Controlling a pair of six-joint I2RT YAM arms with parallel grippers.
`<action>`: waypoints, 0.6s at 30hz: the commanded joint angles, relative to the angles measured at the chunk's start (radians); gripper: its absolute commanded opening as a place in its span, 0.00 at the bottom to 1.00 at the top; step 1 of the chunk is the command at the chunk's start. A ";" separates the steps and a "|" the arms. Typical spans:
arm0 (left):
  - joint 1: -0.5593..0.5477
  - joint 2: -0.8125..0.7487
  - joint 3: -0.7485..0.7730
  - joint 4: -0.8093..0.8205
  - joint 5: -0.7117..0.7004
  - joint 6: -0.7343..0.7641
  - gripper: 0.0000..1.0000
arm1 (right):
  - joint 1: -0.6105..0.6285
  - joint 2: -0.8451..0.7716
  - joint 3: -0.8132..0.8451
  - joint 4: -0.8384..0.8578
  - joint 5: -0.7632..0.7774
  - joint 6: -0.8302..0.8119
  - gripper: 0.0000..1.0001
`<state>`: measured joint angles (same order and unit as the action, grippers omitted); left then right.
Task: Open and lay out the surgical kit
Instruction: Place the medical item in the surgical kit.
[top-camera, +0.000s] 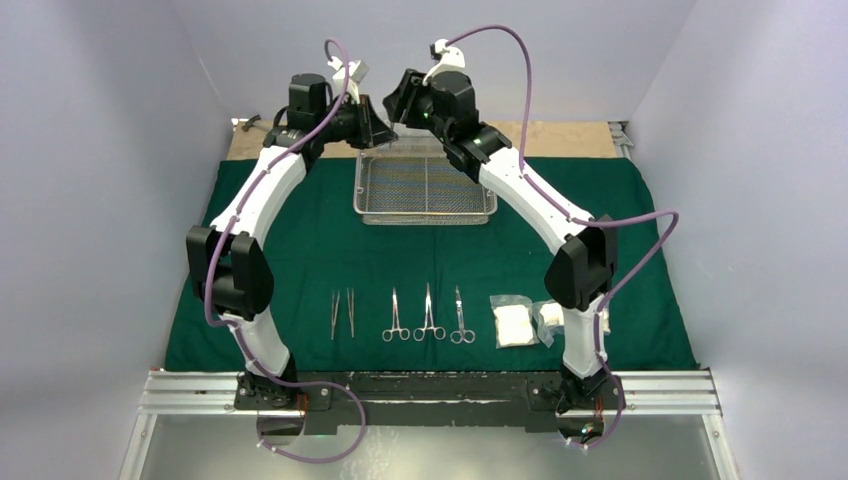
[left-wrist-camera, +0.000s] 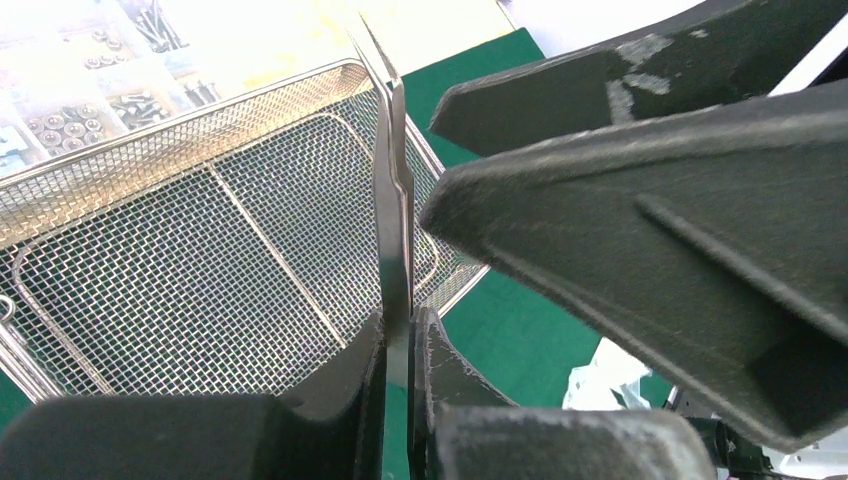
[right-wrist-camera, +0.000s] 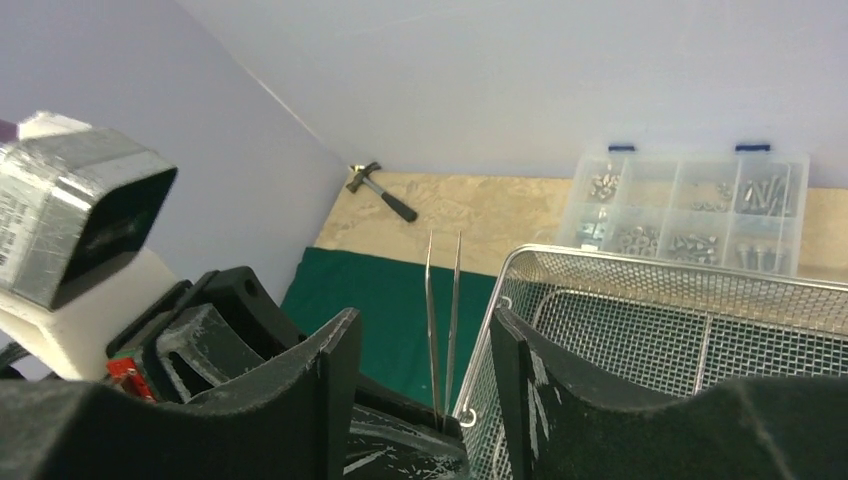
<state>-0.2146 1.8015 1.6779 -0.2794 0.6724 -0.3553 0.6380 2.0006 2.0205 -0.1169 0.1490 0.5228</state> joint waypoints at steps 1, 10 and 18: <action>0.000 -0.061 0.037 0.021 0.024 0.023 0.00 | 0.004 0.025 0.020 -0.038 -0.038 0.016 0.52; -0.001 -0.071 0.023 0.032 0.048 0.028 0.00 | 0.005 0.060 0.082 -0.044 -0.039 0.017 0.32; 0.000 -0.067 0.023 0.032 0.043 0.027 0.00 | 0.004 0.042 0.075 -0.024 -0.019 0.011 0.37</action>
<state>-0.2119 1.7802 1.6775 -0.2962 0.6846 -0.3470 0.6415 2.0838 2.0605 -0.1562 0.1123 0.5411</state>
